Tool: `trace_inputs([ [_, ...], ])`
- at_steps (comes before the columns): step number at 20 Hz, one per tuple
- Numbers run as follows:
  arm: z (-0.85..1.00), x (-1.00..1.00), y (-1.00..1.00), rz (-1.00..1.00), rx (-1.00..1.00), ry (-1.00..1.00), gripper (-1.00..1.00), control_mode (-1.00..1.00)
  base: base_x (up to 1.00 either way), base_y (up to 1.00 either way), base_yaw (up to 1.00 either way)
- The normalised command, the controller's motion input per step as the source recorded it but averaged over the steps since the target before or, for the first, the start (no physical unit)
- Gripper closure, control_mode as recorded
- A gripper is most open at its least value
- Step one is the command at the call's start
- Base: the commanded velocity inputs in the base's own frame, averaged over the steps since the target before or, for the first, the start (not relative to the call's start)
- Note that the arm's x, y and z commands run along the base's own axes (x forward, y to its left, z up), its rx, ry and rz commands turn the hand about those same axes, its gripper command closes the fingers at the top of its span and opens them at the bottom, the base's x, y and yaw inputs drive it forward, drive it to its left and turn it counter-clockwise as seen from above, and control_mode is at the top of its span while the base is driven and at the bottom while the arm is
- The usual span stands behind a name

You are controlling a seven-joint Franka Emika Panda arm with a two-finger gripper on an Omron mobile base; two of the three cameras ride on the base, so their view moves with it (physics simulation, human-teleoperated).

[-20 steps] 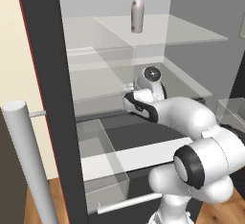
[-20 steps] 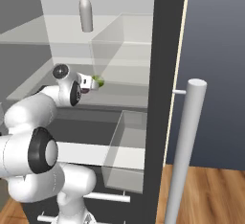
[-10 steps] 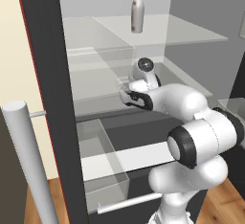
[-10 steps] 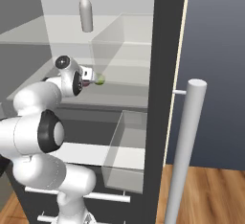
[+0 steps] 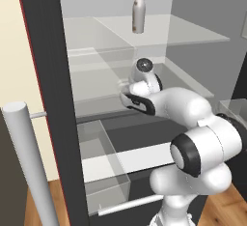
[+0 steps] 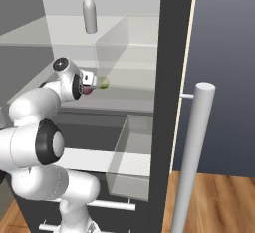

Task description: Place the liquor on the top shelf of the fridge to keep it out of children's reach, and place the onion and lime on lower shelves for easy access.

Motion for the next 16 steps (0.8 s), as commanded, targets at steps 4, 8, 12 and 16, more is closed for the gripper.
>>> trace_inputs([
  [4, 0.0, -0.25, 0.0, -0.06, 0.0, 0.0, -1.0, -1.0, 0.0, 0.0, 0.0],
  [8, 0.0, -0.29, 0.0, -0.06, 0.0, 0.0, -1.0, -1.0, 0.0, 0.0, 0.0],
  [12, 0.01, -0.6, 0.0, -0.06, 0.0, 0.0, -1.0, -1.0, 0.0, 0.0, 0.0],
  [16, 0.15, -0.81, -0.02, -0.06, 0.0, 0.0, -1.0, -1.0, 0.0, 0.0, 0.0],
])
